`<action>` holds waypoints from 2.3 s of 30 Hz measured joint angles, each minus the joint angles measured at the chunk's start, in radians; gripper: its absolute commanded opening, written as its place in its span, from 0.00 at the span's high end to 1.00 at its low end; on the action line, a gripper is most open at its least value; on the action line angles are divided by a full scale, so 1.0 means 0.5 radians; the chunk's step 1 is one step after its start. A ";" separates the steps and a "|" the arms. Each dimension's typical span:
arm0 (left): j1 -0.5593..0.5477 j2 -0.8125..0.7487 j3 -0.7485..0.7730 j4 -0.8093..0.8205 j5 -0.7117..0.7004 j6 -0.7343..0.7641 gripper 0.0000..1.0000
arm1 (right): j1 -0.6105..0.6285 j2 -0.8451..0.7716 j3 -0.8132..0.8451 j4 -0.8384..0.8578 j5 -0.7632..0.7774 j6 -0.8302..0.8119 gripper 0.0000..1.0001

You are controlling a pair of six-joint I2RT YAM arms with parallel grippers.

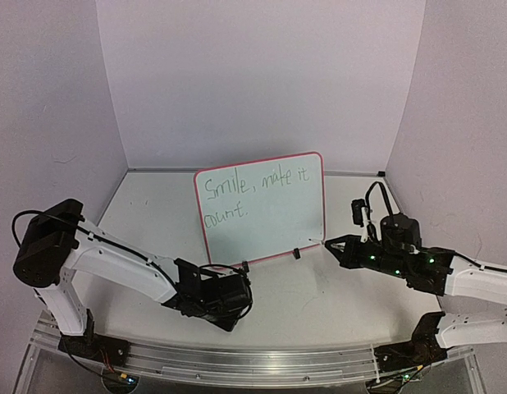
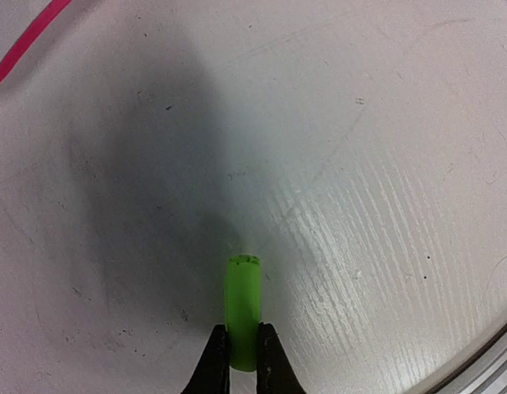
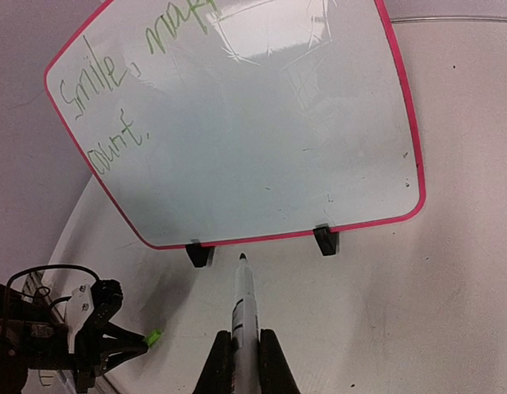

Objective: Write a sentence on the whiteboard
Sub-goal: Pick up the pen cap from the center of the board, then insert the whiteboard marker without the cap into the pen cap.

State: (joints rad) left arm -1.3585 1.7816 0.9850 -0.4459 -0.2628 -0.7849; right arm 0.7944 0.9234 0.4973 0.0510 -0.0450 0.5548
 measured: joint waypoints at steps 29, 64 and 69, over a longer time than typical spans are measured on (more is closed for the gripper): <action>-0.250 -0.222 -0.440 1.120 0.177 0.623 1.00 | -0.283 0.831 0.423 -0.392 -1.890 -0.445 1.00; -0.296 -0.258 -0.652 1.649 0.170 0.617 1.00 | -0.108 1.216 0.557 -0.670 -2.046 -0.540 1.00; -0.296 -0.258 -0.653 1.651 0.170 0.618 1.00 | -0.089 1.236 0.567 -0.674 -2.046 -0.546 1.00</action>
State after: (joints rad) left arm -1.5066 1.6527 0.6586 0.3794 -0.1780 -0.4759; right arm 0.7498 1.5415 0.7807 -0.2859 -1.0679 0.2817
